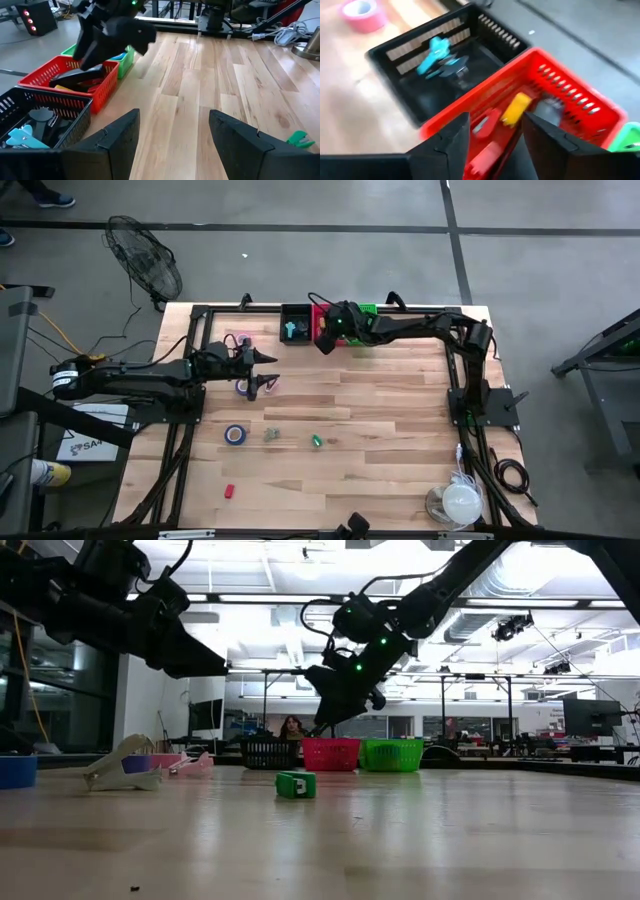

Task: Pick and place Stapler, Stapler remover, tape
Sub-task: Put the small green stapler into the red bin

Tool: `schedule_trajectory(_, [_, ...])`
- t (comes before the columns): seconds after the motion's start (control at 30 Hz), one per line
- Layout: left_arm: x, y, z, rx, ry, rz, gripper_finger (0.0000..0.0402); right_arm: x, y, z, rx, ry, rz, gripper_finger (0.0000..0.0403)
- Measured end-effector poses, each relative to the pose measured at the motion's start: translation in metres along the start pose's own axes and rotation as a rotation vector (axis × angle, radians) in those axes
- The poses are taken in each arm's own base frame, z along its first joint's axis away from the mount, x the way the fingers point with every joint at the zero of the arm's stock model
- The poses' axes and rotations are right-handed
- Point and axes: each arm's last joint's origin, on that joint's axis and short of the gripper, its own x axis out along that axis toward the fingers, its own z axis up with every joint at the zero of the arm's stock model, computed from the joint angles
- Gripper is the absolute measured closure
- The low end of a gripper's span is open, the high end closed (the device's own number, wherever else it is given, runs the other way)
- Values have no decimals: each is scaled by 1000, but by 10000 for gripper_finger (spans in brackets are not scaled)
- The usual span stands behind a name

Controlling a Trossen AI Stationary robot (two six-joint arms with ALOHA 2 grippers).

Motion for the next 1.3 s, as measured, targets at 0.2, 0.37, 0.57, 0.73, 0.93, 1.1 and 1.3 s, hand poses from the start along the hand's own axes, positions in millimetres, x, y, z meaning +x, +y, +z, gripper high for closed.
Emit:
schedule_trajectory(0.2, [0,0,0,0,2,0,167,-22,19,1,17,69,113,230])
schedule_trajectory(0.37, [0,0,-1,-1,10,0,167,-39,57,-13,2,140,116,229])
schedule_trajectory(0.57, [0,0,-2,-3,22,0,167,-66,112,-43,-16,202,37,232])
schedule_trajectory(0.73, [0,0,-2,-3,24,0,167,-97,157,-69,2,167,-22,235])
schedule_trajectory(0.93, [0,0,-2,-8,23,-1,167,-136,201,-99,44,116,6,236])
schedule_trajectory(1.1, [0,-1,-2,-37,22,-41,167,-166,229,-125,56,88,53,236])
schedule_trajectory(1.3, [0,-2,-4,-58,45,-64,167,-188,257,-165,70,128,138,236])
